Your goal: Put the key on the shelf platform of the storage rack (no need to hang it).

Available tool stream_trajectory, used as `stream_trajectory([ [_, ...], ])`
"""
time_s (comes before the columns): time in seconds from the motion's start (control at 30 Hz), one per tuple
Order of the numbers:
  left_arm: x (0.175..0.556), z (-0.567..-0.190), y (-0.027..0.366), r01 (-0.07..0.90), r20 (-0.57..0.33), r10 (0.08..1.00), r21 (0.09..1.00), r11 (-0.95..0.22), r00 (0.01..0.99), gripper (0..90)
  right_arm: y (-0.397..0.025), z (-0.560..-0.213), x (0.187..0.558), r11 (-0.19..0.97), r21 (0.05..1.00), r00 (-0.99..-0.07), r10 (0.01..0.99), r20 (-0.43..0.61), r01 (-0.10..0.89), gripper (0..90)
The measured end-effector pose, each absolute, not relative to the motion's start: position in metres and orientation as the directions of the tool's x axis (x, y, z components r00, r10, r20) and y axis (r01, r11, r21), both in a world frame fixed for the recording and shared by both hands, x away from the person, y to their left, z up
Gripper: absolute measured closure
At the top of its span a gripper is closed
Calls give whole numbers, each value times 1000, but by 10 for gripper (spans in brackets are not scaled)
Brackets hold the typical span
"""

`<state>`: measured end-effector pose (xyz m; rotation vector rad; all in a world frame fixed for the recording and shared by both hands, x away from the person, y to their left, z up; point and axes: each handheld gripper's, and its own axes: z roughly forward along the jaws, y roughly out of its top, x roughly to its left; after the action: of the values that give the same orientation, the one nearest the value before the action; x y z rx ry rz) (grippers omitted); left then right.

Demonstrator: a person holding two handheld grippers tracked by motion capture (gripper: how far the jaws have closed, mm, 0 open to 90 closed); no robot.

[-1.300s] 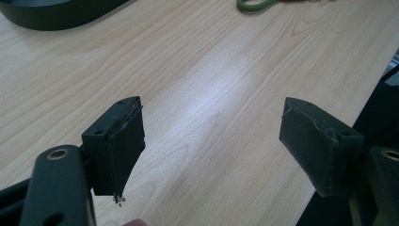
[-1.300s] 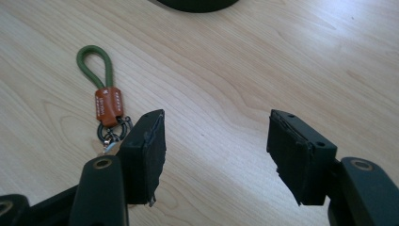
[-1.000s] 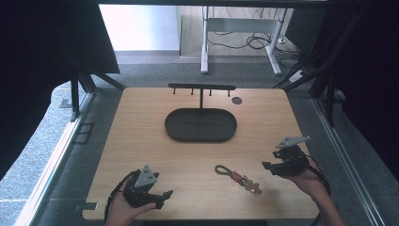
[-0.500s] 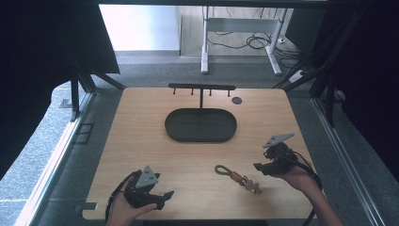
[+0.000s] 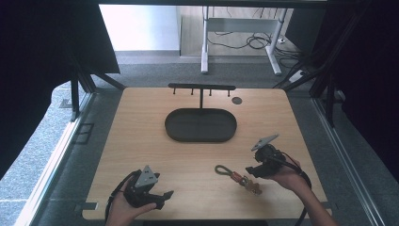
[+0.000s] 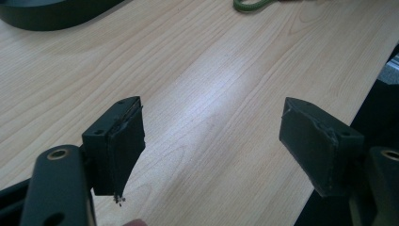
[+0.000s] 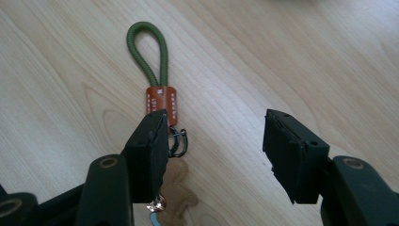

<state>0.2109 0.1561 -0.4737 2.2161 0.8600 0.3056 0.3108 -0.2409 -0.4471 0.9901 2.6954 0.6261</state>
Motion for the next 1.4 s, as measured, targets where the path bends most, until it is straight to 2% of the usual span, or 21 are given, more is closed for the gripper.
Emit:
stream_trajectory([
  [0.77, 210, -473, 155, 485, -36, 660, 709, -512, 751, 232, -209, -474, 312, 724, 403, -789, 614, -6, 560, 433],
  [1.4, 210, -474, 153, 483, -37, 654, 705, -519, 755, 232, -200, -494, 312, 746, 345, -802, 597, 31, 569, 480],
])
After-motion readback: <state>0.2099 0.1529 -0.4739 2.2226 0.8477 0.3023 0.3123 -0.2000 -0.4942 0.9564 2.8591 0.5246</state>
